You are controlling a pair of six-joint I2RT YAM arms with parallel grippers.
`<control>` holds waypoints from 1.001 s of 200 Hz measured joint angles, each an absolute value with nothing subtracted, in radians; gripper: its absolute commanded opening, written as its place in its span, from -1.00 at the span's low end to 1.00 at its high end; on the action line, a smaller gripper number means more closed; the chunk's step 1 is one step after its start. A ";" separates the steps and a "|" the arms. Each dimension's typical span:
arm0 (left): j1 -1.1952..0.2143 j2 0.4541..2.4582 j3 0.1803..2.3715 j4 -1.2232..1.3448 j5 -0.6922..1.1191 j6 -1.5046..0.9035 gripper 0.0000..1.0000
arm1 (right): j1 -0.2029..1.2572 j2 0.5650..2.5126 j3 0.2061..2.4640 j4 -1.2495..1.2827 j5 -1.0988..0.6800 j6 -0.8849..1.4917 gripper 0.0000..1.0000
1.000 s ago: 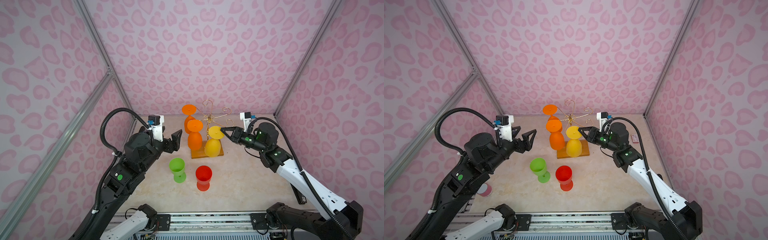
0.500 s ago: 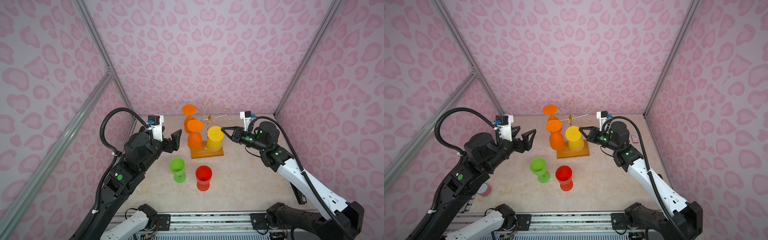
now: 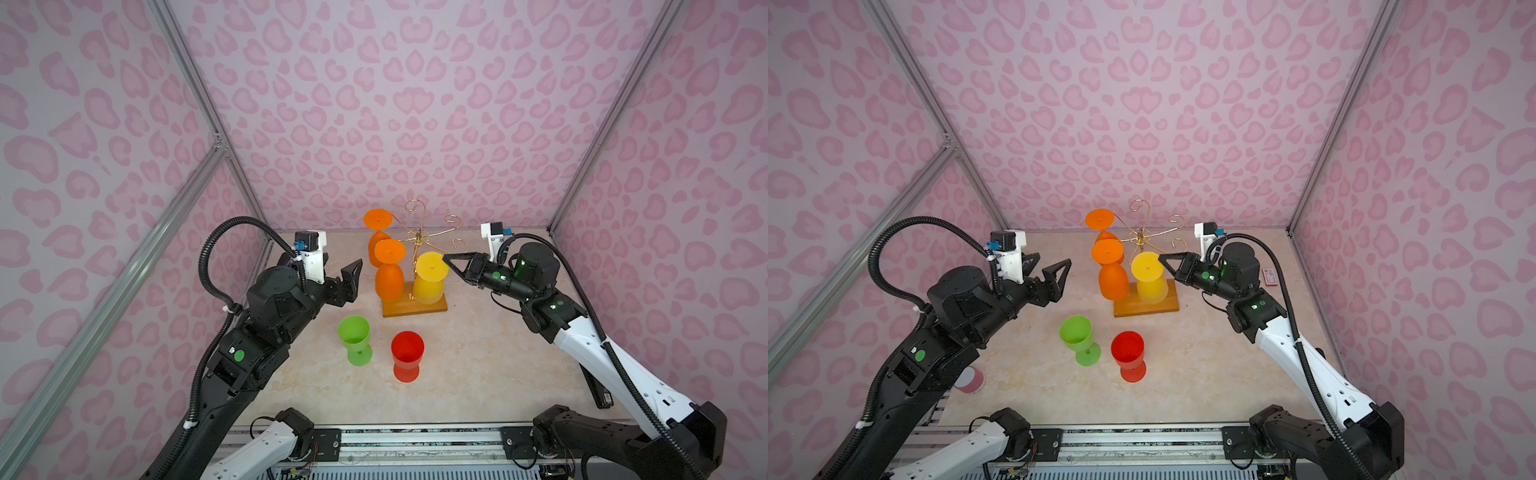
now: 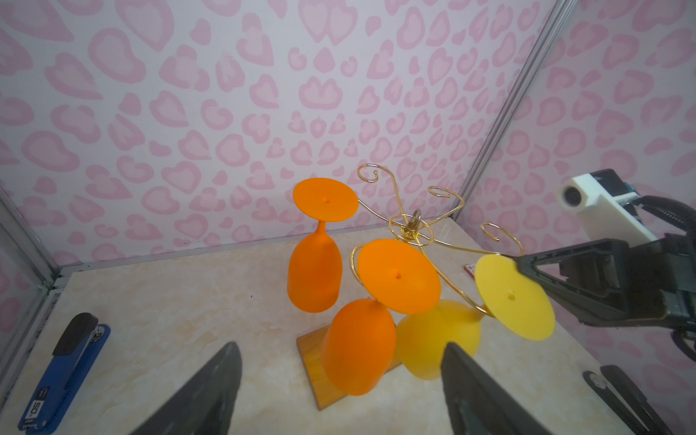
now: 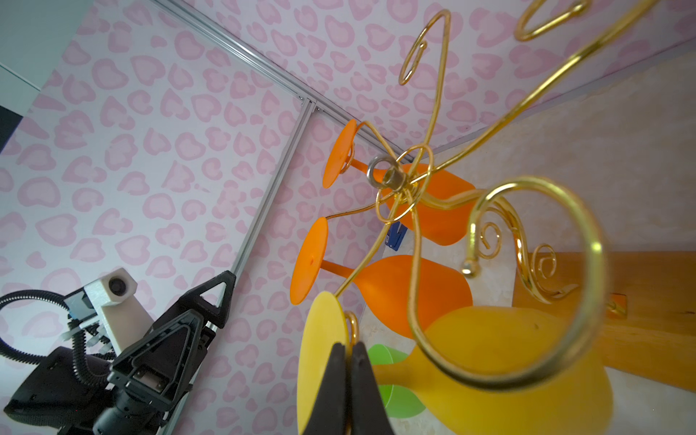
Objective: Take the wine glass off the wine glass rack
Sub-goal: Pick up the wine glass from the wine glass rack.
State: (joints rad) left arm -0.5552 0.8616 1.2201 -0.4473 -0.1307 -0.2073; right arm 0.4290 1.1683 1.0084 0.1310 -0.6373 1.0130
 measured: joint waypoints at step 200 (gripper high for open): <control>-0.549 0.850 1.212 -0.447 -0.127 -0.208 0.70 | 0.445 1.166 0.966 0.316 -0.708 1.212 -1.00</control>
State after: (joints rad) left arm -0.5488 0.8501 1.2118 -0.4469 -0.1268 -0.2081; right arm 0.4450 1.1660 0.9665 0.3161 -0.7082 1.2118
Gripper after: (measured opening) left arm 0.847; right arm 0.049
